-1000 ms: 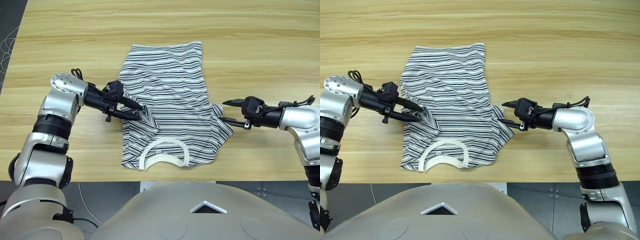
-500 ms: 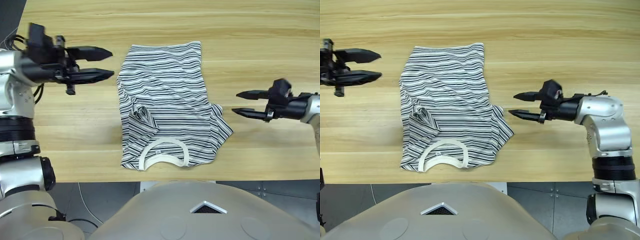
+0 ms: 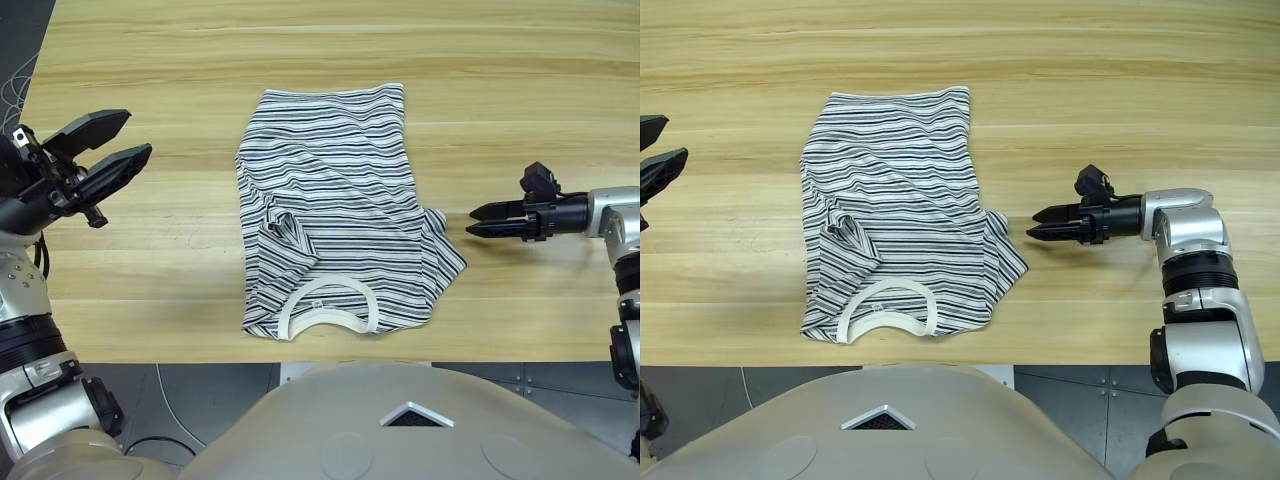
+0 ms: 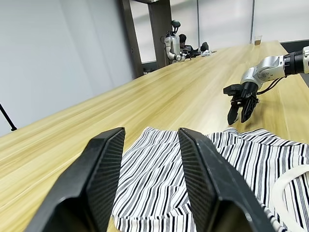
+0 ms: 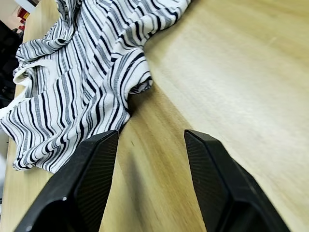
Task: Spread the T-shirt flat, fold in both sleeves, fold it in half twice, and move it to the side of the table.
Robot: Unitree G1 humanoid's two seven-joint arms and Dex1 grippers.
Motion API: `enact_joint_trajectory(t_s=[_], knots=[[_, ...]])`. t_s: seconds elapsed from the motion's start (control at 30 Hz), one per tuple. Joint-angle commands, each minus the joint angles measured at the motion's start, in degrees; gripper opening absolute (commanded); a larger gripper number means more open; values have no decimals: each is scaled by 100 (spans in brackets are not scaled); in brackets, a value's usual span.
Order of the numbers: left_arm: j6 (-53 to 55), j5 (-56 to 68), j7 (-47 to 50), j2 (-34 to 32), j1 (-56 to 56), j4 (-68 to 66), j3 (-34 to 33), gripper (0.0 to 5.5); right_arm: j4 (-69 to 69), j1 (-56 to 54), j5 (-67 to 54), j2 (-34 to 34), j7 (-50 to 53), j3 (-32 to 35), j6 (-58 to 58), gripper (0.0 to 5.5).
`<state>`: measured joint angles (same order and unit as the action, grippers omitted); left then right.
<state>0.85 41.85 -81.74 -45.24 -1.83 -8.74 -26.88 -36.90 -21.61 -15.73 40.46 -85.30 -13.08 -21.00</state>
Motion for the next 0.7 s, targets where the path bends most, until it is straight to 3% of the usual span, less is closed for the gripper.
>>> enact_joint_trajectory(t_s=[0.03,0.3,0.6,0.7], knots=[[185,66,137,-49,-118,209,-211,206,690,418,139,36,-275,-343,-346,254],[441,103,266,-15,-302,703,-337,206,1854,901,152,388,-285,-464,-866,254],[432,62,338,63,-410,775,-357,206,2168,1011,206,440,-216,-609,-905,254],[403,32,313,65,-392,714,-339,209,2150,1014,205,415,-170,-644,-910,202]])
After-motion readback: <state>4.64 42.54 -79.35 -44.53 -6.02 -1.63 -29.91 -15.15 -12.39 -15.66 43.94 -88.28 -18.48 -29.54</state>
